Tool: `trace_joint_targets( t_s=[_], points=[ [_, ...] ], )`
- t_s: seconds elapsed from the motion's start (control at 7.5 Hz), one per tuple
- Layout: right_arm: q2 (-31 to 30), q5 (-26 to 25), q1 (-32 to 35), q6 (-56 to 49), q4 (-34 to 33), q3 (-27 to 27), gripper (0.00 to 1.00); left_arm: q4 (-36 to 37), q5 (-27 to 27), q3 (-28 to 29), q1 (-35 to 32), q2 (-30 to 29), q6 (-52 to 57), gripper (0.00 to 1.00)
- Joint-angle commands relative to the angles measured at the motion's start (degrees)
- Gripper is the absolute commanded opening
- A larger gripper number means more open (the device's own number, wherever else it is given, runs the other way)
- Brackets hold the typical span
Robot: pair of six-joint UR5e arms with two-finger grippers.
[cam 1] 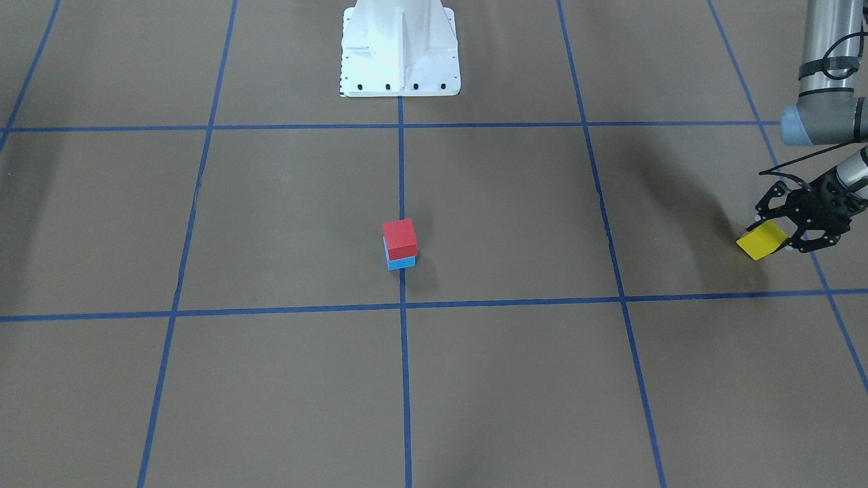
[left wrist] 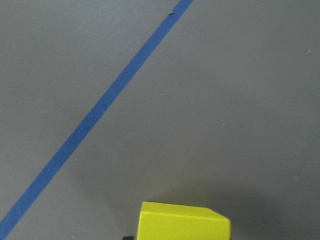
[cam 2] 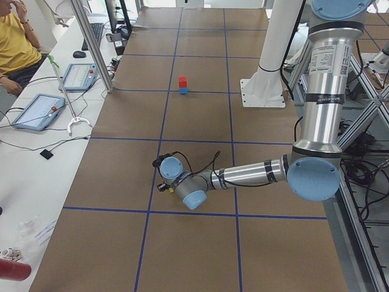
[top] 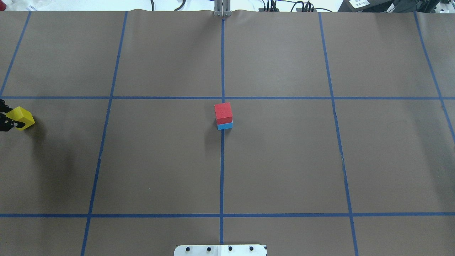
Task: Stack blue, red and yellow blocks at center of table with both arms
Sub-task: 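Grasp the yellow cube with the left gripper and lift it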
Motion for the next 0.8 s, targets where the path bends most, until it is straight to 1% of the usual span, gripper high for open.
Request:
trace_joint_targets(
  t_s=[0.0,0.13,0.27,0.4,0.53,0.67],
  points=[
    [0.0,0.0,0.05,-0.04,0.0,0.03,1.0,0.62,-0.42,-5.71,0.02,-0.31,-16.23,0.0],
    [-0.18,0.0,0.05,0.05,0.0,0.21,1.0,0.53,0.54,-8.79,0.02,-0.66,-26.25,0.0],
    [-0.44,0.0,0.05,0.05,0.0,0.47,1.0,0.62,2.12,-10.3,0.02,-2.15,-35.22,0.0],
    [-0.44,0.0,0.05,0.14,0.0,0.56,1.0,2.19,3.87,-10.4,2.2,-4.51,-42.18,0.0],
    [-0.44,0.0,0.05,0.14,0.0,0.56,1.0,7.34,7.11,-12.14,5.18,-8.19,-49.04,0.0],
    [-0.44,0.0,0.05,0.14,0.0,0.56,1.0,14.61,9.75,-15.03,7.9,-11.27,-51.28,0.0]
  ],
)
